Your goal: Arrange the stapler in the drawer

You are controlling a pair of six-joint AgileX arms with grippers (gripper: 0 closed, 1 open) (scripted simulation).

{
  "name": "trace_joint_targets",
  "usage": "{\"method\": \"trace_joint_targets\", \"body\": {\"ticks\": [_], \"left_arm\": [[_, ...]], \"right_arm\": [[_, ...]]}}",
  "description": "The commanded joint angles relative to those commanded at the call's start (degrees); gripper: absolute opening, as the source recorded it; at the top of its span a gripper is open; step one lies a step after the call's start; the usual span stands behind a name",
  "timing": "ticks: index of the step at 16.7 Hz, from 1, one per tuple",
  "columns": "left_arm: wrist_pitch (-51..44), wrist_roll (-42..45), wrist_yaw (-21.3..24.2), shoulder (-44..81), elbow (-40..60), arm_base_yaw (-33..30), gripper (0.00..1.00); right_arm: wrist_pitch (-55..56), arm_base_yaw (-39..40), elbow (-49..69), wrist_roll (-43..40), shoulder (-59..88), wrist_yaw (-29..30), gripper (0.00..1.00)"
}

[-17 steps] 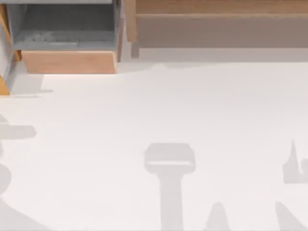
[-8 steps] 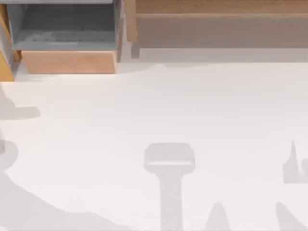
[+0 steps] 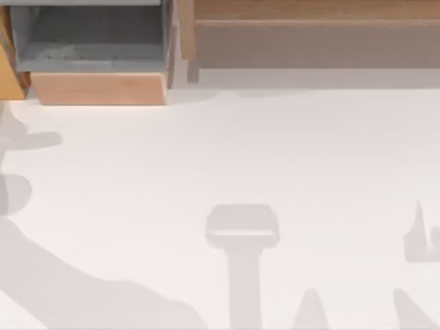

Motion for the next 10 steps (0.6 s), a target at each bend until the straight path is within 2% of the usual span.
{"method": "trace_joint_targets", "body": {"ticks": [4, 8, 10], "left_arm": [[-3.38, -0.22, -1.72, 2.59, 6.09, -1.38, 0.00], [-3.54, -0.22, -1.81, 2.70, 6.36, -1.46, 0.00], [-3.54, -0.22, -1.81, 2.70, 6.36, -1.46, 0.15]], "right_arm": [[0.00, 0.00, 0.00, 0.00, 0.00, 0.00, 1.00], [0.00, 0.00, 0.00, 0.00, 0.00, 0.00, 1.00], [0.00, 0.00, 0.00, 0.00, 0.00, 0.00, 1.00]]}}
